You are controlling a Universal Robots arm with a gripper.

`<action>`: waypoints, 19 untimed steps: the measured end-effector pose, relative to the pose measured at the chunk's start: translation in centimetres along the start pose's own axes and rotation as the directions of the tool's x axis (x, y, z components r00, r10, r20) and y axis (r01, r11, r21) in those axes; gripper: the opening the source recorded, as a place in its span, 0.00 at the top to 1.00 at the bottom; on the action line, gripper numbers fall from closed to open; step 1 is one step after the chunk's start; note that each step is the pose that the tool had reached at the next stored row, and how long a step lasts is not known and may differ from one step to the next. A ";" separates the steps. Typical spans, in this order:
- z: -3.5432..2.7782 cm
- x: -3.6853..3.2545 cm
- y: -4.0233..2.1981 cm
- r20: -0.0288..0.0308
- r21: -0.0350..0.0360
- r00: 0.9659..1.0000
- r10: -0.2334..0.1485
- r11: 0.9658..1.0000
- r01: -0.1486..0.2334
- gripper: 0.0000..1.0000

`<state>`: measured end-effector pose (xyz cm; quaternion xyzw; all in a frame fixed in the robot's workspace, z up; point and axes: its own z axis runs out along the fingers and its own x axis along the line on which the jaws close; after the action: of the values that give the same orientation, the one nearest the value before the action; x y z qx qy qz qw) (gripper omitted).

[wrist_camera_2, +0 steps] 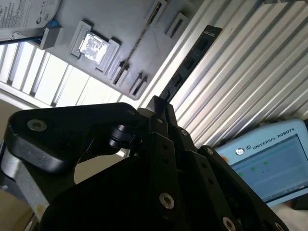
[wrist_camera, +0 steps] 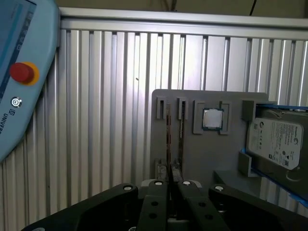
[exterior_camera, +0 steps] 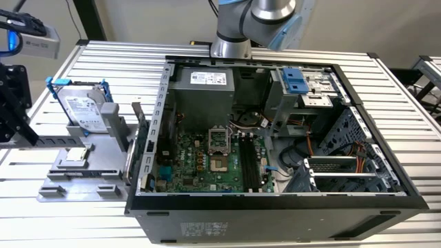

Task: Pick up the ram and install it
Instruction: 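Pick up the ram and move it above insertion slot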

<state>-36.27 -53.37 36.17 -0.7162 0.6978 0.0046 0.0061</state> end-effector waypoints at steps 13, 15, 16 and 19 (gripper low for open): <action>-1.67 -0.02 -0.01 0.000 0.000 1.000 0.000 1.000 0.000 1.00; -2.24 -0.04 0.00 0.000 0.000 1.000 0.000 1.000 0.000 1.00; -2.56 -0.05 0.00 0.000 0.000 1.000 0.000 1.000 0.000 1.00; -3.35 -0.05 -0.01 0.000 0.000 1.000 0.000 1.000 0.000 1.00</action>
<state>-36.26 -53.37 39.52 -0.7161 0.6979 0.0046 0.0061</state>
